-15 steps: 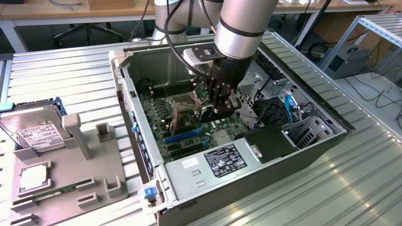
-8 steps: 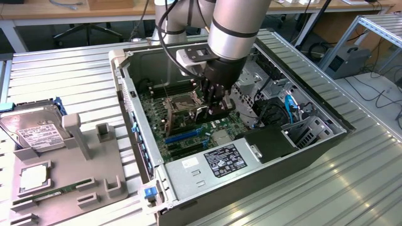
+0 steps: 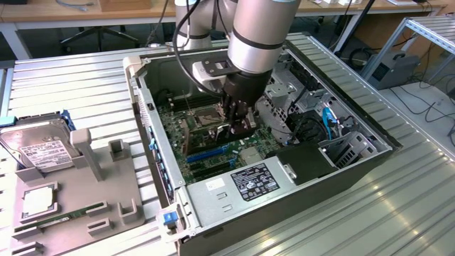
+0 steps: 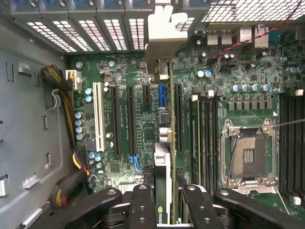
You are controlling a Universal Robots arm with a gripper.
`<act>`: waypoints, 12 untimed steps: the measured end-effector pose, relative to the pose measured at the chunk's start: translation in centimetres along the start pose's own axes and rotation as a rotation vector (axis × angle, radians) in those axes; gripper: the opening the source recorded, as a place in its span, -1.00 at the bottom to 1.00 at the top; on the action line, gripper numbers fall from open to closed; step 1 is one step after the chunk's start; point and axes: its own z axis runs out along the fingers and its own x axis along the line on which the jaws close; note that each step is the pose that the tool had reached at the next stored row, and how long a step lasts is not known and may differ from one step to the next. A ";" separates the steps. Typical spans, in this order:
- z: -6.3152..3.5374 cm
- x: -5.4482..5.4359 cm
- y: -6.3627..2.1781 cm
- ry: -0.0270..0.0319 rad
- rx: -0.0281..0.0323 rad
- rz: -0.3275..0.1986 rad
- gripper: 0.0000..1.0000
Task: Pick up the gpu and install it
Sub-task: 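Insert the gpu into the slot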
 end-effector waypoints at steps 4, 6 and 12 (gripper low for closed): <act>0.38 0.0 0.09 0.0000 0.0000 0.000 -0.45; 0.55 0.0 0.14 -0.0001 0.0000 0.000 -0.45; 0.59 0.0 0.57 -0.0006 0.0000 0.000 -0.45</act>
